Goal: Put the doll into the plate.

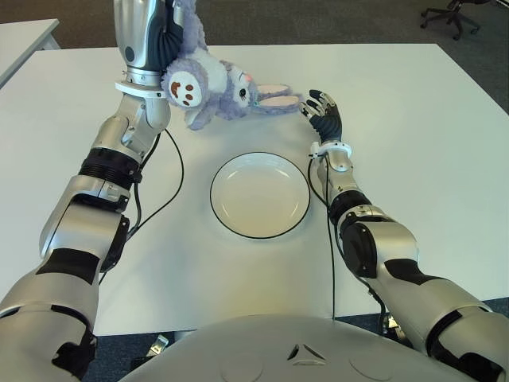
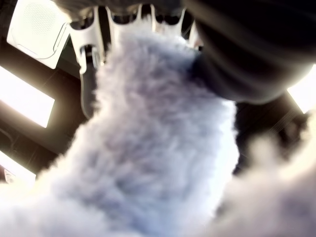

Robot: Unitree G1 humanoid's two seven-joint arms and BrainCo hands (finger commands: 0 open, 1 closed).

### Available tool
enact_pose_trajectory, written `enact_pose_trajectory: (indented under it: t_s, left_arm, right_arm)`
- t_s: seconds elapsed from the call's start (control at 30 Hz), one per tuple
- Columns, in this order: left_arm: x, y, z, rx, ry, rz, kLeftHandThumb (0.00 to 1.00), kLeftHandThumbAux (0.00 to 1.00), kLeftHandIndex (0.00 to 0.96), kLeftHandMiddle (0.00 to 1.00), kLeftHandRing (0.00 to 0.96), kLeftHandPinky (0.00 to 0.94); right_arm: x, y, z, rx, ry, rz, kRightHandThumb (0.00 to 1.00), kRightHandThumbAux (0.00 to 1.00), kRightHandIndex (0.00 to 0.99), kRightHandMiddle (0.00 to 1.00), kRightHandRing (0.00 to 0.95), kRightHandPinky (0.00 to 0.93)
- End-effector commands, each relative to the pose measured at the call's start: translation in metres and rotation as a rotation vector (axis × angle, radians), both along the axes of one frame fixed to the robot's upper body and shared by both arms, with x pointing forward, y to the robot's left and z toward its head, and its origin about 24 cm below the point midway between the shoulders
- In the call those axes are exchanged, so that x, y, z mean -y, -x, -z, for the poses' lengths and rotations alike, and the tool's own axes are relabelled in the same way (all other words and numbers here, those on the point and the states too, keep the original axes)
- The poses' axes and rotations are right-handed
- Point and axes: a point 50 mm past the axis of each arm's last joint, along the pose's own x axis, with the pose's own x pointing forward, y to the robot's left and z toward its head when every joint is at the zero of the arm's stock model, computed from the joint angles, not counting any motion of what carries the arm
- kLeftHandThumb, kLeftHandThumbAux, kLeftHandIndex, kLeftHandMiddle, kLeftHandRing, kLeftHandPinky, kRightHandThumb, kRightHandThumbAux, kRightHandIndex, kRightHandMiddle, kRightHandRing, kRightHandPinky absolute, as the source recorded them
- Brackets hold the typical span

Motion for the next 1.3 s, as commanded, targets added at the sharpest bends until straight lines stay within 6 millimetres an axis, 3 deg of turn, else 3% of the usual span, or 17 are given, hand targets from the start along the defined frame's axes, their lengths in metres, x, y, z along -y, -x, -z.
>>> enact_pose_trajectory:
  t_s: [0.03, 0.27, 0.47, 0.53, 0.67, 0.77, 1.2, 1.23, 1.3]
  left_arm:
    - [-0.001, 0.001, -0.01, 0.025, -0.025, 0.002, 0.847, 0.657, 0.399, 0.556, 0.577, 0.435]
    - [0.001, 0.003, -0.014, 0.03, -0.026, 0.013, 0.847, 0.657, 0.399, 0.568, 0.597, 0.38]
    - [0.004, 0.006, -0.019, 0.057, -0.028, 0.027, 0.852, 0.653, 0.413, 0.595, 0.669, 0.565]
    - [0.005, 0.007, -0.02, 0.073, -0.031, 0.033, 0.852, 0.651, 0.439, 0.506, 0.708, 0.655]
    - [0.006, 0.009, -0.023, 0.105, -0.034, 0.043, 0.852, 0.65, 0.443, 0.493, 0.734, 0.649]
    - [0.008, 0.01, -0.025, 0.131, -0.037, 0.052, 0.852, 0.65, 0.444, 0.493, 0.769, 0.74]
    - [0.012, 0.018, -0.029, 0.133, -0.02, 0.11, 0.851, 0.65, 0.444, 0.493, 0.764, 0.705]
    - [0.012, 0.019, -0.03, 0.134, -0.023, 0.11, 0.851, 0.651, 0.443, 0.493, 0.719, 0.573]
    - [0.013, 0.021, -0.031, 0.133, -0.028, 0.112, 0.851, 0.651, 0.443, 0.492, 0.694, 0.519]
  right_arm:
    - [-0.001, 0.028, 0.053, -0.219, -0.009, 0.005, 0.41, 0.782, 0.215, 0.154, 0.147, 0.206]
    - [-0.002, 0.027, 0.053, -0.221, -0.012, 0.004, 0.398, 0.786, 0.224, 0.157, 0.149, 0.205]
    - [-0.002, 0.027, 0.052, -0.221, -0.011, 0.002, 0.38, 0.783, 0.221, 0.155, 0.141, 0.184]
    - [-0.002, 0.027, 0.052, -0.222, -0.01, 0.002, 0.378, 0.783, 0.22, 0.155, 0.142, 0.197]
    - [-0.003, 0.027, 0.052, -0.224, -0.006, 0.0, 0.377, 0.782, 0.216, 0.154, 0.143, 0.197]
    - [-0.004, 0.027, 0.052, -0.225, -0.002, -0.001, 0.384, 0.78, 0.211, 0.155, 0.146, 0.198]
    - [-0.005, 0.026, 0.052, -0.231, 0.001, -0.007, 0.409, 0.78, 0.204, 0.147, 0.134, 0.183]
    - [-0.005, 0.026, 0.052, -0.232, 0.0, -0.007, 0.424, 0.777, 0.203, 0.147, 0.132, 0.182]
    - [-0.005, 0.026, 0.052, -0.232, -0.003, -0.007, 0.431, 0.777, 0.203, 0.147, 0.132, 0.183]
